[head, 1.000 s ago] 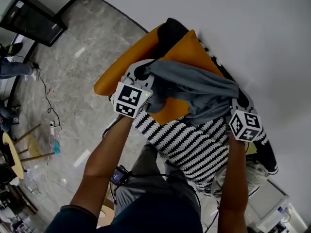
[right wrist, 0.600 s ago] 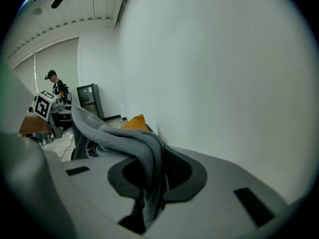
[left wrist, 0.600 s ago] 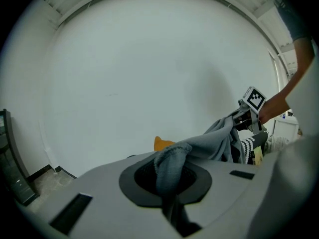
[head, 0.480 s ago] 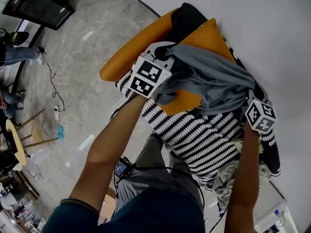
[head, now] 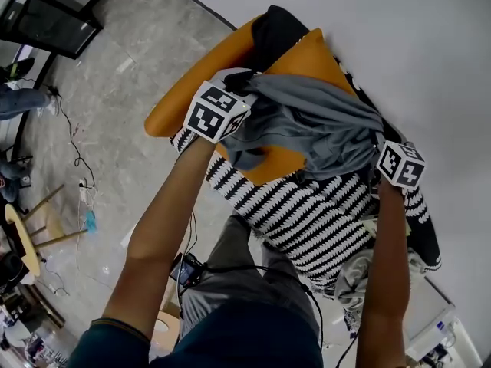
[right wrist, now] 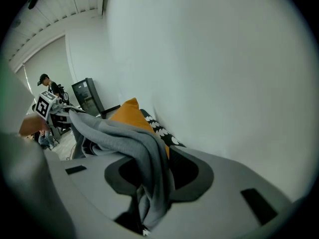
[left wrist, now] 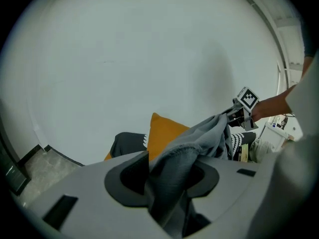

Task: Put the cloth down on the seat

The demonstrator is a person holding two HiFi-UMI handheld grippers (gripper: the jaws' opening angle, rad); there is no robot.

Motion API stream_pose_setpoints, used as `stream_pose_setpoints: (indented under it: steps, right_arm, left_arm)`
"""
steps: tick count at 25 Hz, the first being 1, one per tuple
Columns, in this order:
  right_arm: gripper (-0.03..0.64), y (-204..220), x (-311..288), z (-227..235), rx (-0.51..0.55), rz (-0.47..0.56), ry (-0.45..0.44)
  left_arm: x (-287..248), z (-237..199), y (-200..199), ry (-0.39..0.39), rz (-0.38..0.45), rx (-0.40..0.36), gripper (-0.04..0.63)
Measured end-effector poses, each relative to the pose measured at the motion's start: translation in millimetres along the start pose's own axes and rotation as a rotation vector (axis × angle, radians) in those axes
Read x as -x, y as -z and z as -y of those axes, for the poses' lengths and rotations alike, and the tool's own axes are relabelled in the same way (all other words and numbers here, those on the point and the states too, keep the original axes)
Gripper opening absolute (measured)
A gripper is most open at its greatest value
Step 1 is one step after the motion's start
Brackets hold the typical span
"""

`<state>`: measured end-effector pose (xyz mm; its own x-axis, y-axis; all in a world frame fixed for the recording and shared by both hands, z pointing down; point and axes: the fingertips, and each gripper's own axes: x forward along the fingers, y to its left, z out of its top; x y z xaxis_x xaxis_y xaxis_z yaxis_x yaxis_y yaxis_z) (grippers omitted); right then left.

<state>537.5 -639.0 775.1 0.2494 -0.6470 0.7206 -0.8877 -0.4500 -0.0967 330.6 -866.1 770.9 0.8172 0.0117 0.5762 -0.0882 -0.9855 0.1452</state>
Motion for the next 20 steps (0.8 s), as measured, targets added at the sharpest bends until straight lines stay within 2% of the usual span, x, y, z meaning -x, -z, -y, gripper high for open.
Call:
stream_pose_setpoints:
  steps: [6,13,16,20]
  right_arm:
    - [0.172,10.3,2.7,4.8,-0.040,-0.101,-0.037]
    - [0.234,29.1,28.4,-6.3,-0.036,-0.203,-0.114]
    - [0.241,36.7,46.1,-10.1,-0.025,-0.224,-0.124]
    - [0.241,45.8,66.4,-22.8,-0.042,-0.268,-0.201]
  left_arm:
    - [11.3,-1.5,1.9,0.024,-0.052,0.012,0.221]
    - [40.9,8.2,5.5,0.019,-0.067,-0.009,0.233]
    - [59.9,22.6,7.9,0.047,-0.089,-0.016,0.238]
    - [89.7,38.4,12.5,0.074,-0.132,-0.022,0.247]
